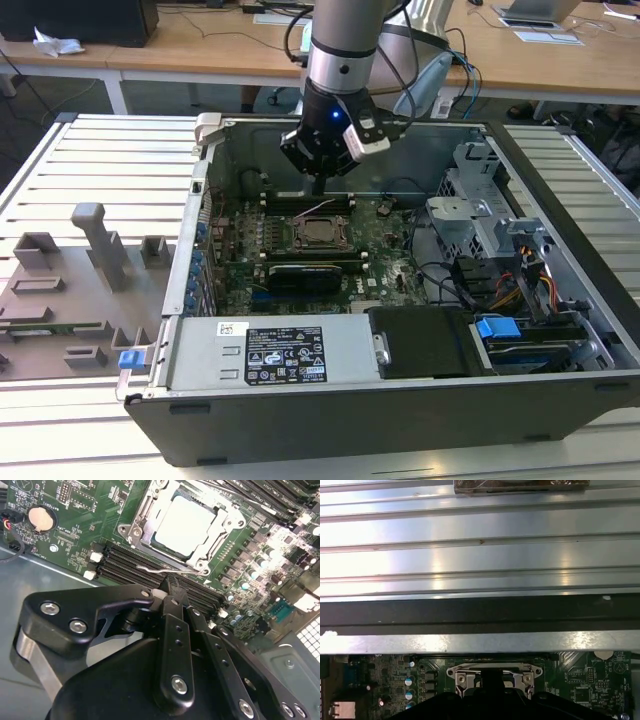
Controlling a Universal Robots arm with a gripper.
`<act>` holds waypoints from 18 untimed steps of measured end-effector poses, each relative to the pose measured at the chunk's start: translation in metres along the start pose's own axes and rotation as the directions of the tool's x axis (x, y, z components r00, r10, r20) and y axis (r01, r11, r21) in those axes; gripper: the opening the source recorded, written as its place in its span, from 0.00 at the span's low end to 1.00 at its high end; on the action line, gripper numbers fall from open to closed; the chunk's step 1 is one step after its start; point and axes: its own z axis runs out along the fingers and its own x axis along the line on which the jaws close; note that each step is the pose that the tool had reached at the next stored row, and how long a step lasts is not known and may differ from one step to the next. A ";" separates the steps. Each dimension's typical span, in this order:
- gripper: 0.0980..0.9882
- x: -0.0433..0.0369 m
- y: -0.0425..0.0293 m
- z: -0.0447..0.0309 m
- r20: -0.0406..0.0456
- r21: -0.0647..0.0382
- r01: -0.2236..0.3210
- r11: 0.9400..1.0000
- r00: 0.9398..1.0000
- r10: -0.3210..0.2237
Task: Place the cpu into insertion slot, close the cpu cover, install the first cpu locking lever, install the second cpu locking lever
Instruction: 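Install the first cpu locking lever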
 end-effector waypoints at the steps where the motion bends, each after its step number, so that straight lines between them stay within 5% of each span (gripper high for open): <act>1: 0.01 0.0001 0.0000 0.0012 0.000 0.000 0.000 1.000 1.000 0.000; 11: 0.01 -0.0005 -0.0004 0.0124 0.000 0.000 0.000 1.000 1.000 0.000; 14: 0.01 0.0016 -0.0007 0.0160 0.000 -0.007 0.000 1.000 1.000 0.000; 18: 0.01 0.0074 -0.0016 0.0191 -0.001 -0.032 0.002 0.999 1.000 -0.002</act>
